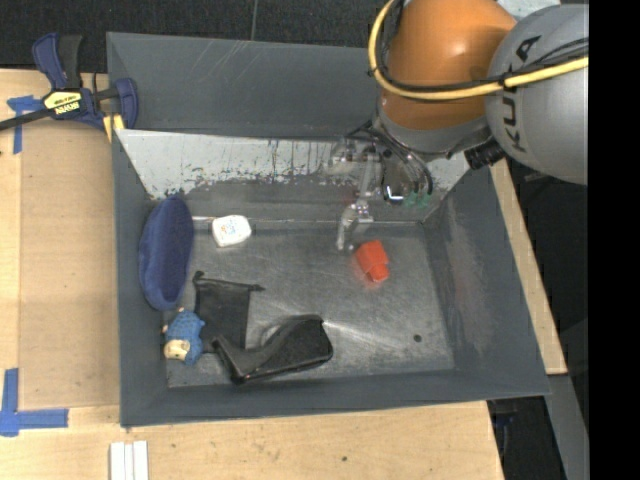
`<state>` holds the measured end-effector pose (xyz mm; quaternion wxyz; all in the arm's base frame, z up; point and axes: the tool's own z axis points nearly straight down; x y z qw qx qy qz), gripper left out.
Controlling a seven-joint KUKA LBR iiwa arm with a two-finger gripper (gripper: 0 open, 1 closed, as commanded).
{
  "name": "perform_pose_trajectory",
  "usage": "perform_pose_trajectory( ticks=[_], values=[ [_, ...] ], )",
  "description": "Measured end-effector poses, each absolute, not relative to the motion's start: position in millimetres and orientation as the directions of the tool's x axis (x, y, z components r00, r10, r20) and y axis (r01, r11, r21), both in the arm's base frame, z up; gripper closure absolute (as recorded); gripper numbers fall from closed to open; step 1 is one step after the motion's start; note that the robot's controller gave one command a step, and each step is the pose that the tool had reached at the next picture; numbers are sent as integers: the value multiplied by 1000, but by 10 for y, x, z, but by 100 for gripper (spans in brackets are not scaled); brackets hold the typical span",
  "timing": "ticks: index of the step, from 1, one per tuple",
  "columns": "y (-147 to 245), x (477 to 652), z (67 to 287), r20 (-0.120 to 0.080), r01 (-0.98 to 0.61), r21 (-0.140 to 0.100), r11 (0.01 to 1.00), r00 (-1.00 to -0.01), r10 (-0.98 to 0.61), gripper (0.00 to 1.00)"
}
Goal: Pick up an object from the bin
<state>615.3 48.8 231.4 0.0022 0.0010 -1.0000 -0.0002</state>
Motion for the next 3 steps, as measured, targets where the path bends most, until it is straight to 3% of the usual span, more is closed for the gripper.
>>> perform_pose_trajectory(
  ticks=[1,2,3],
  values=[
    [239,6251,832,3,23,1,1000,-1000,23,0],
    [-400,6168,1014,-3,291,-2,957,-957,291,0],
    [-816,6206,1012,-7,267,-2,964,-964,267,0]
  ],
)
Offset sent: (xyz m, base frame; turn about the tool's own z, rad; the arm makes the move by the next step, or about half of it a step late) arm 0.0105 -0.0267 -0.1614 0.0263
